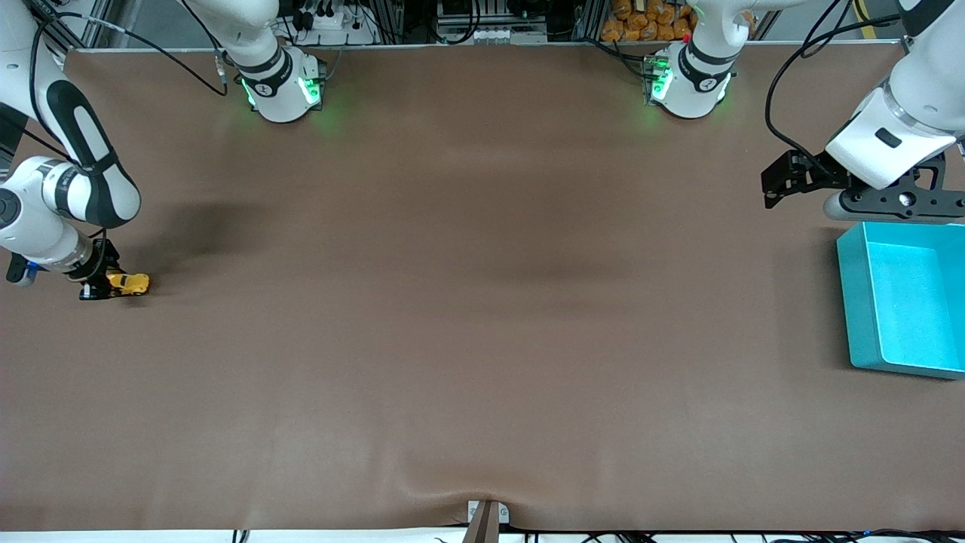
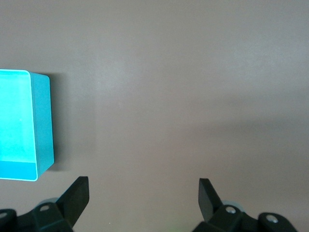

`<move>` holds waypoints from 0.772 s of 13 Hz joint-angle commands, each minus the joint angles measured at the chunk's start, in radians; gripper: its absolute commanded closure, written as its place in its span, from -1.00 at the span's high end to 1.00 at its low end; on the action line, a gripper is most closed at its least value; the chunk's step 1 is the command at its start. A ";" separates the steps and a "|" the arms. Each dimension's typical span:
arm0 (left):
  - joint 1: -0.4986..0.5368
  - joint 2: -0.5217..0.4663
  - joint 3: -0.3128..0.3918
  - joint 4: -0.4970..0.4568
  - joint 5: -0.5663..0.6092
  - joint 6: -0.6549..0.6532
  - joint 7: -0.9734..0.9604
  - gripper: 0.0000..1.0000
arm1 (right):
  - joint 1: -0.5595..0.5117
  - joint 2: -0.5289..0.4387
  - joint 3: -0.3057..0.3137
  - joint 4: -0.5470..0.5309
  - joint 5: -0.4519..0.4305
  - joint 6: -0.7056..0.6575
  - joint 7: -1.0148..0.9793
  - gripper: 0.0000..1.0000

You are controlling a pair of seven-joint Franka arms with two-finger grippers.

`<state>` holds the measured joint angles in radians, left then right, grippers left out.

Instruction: Wind and store yellow beetle car

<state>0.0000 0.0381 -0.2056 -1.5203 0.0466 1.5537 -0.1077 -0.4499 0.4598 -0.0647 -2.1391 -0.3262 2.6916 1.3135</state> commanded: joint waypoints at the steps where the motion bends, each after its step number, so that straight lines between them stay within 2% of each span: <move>1: 0.003 -0.003 -0.001 0.008 0.007 0.003 0.020 1.00 | -0.038 0.155 0.005 0.088 -0.070 -0.099 -0.066 -0.41; 10: 0.003 -0.003 -0.001 0.008 0.007 0.003 0.020 1.00 | -0.050 0.157 0.003 0.096 -0.071 -0.104 -0.072 -0.41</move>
<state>0.0004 0.0381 -0.2049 -1.5198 0.0466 1.5537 -0.1077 -0.4578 0.5047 -0.0609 -2.0486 -0.3584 2.5727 1.2504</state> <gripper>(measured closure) 0.000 0.564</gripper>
